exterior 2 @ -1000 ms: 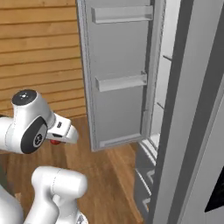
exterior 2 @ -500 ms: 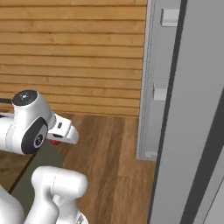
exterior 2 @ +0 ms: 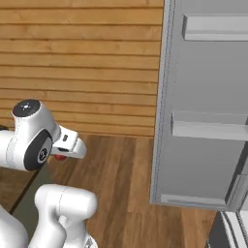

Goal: Take the strawberry from the fridge and place it on top of the pancake, located on the dining counter.

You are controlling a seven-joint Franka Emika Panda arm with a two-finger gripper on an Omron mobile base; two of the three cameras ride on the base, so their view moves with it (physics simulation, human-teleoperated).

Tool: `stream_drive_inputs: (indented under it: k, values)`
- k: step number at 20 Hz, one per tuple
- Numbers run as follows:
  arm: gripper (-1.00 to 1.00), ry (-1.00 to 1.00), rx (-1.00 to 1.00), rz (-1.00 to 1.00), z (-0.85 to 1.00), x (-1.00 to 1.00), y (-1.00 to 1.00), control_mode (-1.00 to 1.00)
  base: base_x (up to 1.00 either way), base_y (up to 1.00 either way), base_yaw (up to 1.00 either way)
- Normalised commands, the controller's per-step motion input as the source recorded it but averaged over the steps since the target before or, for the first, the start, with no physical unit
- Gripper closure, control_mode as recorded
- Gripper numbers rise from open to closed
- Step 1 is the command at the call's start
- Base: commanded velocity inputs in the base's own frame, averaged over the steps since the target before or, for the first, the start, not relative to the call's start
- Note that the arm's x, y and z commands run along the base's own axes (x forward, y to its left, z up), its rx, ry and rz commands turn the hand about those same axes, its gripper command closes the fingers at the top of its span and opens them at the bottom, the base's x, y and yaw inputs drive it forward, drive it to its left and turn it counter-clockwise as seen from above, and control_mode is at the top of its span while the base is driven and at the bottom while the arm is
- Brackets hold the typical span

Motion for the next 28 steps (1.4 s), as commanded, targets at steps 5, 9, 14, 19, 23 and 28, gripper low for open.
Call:
stream_drive_inputs:
  k: [5,9,14,19,23,28]
  values:
    - [1.00,0.00,0.00,0.00,0.00,0.00,0.00,1.00,0.99,0.02,-0.04]
    - [1.00,0.00,0.00,0.00,0.00,0.00,0.00,1.00,1.00,0.01,0.00]
    - [1.00,0.00,0.00,0.00,0.00,0.00,0.00,1.00,1.00,0.02,0.00]
    - [1.00,0.00,0.00,0.00,0.00,0.00,0.00,1.00,1.00,0.15,0.00]
    - [1.00,0.00,0.00,0.00,0.00,0.00,0.00,1.00,1.00,0.31,0.01]
    - [1.00,0.00,0.00,0.00,0.00,0.00,0.00,1.00,1.00,0.56,0.17]
